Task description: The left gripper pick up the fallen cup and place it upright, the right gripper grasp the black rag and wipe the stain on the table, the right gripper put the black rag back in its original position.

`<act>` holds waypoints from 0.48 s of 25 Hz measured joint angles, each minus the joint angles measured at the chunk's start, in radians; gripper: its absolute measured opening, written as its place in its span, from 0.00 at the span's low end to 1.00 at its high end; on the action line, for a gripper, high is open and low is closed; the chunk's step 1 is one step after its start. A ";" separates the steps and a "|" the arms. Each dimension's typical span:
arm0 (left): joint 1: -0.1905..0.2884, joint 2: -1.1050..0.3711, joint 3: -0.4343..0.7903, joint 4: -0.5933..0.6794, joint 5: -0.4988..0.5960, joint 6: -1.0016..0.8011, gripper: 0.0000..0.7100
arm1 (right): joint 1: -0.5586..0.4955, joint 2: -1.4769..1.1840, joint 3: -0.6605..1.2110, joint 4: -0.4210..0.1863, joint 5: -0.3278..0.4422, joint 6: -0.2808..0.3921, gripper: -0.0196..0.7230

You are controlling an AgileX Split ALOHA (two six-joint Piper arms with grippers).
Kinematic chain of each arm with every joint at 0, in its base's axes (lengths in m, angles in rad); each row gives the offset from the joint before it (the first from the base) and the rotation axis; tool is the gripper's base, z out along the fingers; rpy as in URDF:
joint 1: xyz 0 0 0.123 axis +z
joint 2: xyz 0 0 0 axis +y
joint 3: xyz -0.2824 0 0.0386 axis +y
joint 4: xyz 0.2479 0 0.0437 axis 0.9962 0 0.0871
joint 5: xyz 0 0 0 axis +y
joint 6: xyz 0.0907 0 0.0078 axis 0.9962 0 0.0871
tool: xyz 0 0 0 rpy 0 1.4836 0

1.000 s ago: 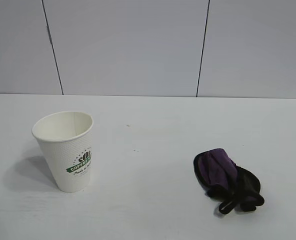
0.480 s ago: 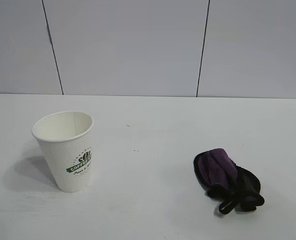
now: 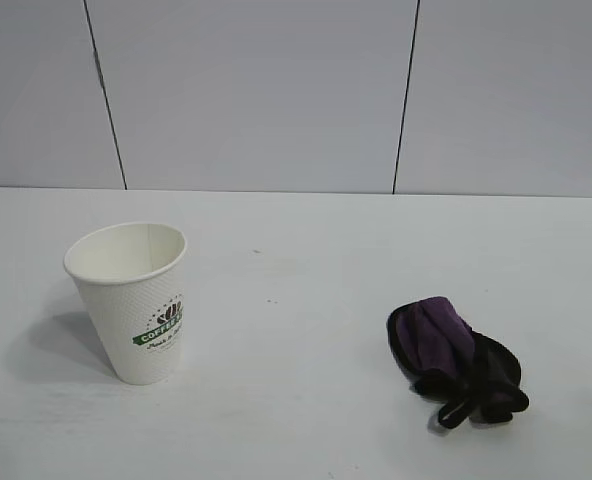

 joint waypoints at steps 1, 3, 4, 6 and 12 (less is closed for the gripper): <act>0.000 0.000 0.000 0.000 0.000 0.000 0.94 | -0.003 0.000 0.000 -0.001 0.001 0.000 0.89; 0.000 0.000 0.000 0.000 0.000 0.000 0.94 | -0.015 0.000 0.000 -0.008 0.001 0.004 0.89; 0.000 0.000 0.000 0.000 0.000 0.000 0.94 | -0.020 0.000 0.000 -0.015 0.001 0.006 0.89; 0.000 0.000 0.000 0.000 0.000 0.000 0.94 | -0.029 0.000 0.000 -0.025 0.001 0.015 0.89; 0.000 0.000 0.000 0.000 0.000 0.000 0.94 | -0.032 0.000 0.000 -0.032 0.001 0.031 0.89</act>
